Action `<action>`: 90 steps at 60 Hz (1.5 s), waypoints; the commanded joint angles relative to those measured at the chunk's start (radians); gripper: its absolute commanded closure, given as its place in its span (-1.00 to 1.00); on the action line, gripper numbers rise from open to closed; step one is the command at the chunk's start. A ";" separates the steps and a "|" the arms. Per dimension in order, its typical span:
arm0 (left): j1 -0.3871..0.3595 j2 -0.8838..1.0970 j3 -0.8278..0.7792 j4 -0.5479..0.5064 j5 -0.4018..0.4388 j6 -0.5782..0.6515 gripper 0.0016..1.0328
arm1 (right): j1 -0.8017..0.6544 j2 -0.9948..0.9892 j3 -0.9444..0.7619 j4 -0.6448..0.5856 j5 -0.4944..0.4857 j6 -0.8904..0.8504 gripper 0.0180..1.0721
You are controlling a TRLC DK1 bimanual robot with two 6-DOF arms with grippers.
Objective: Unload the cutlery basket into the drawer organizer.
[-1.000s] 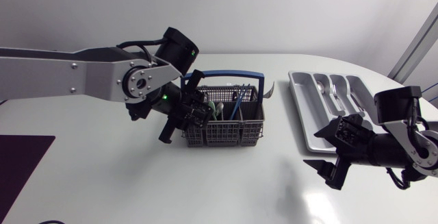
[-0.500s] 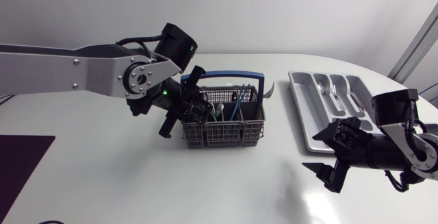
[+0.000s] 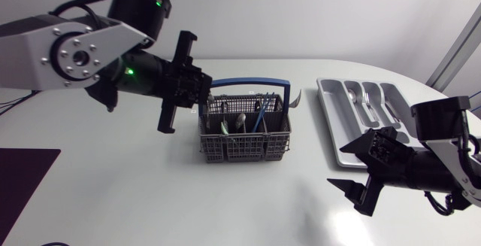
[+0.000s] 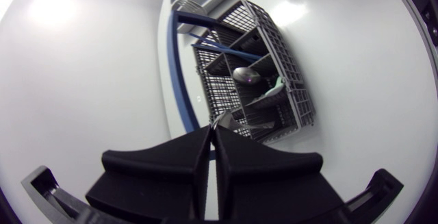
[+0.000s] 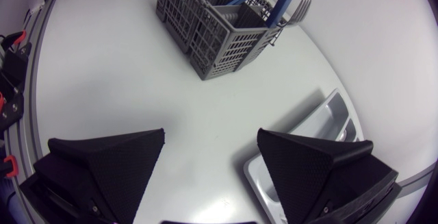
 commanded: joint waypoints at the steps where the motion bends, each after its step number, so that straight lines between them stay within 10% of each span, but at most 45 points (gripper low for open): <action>1: -0.012 -0.081 -0.011 0.008 0.013 -0.068 0.93 | 0.021 -0.043 -0.005 -0.022 0.002 0.058 -0.85; 32: -0.194 -0.025 0.192 -0.107 -0.080 -0.867 0.93 | 0.144 -0.193 0.100 -0.069 0.006 0.307 -0.85; 43: -0.256 0.068 0.233 -0.135 -0.080 -1.082 0.94 | 0.288 -0.195 0.103 -0.008 0.143 0.399 -0.78; 58: -0.280 0.183 0.302 -0.169 -0.080 -1.273 0.94 | 0.497 -0.146 0.075 0.164 0.365 0.481 -0.60; 90: -0.283 0.255 0.342 -0.187 -0.020 -1.468 0.94 | 0.586 0.063 0.052 0.445 0.473 0.495 0.16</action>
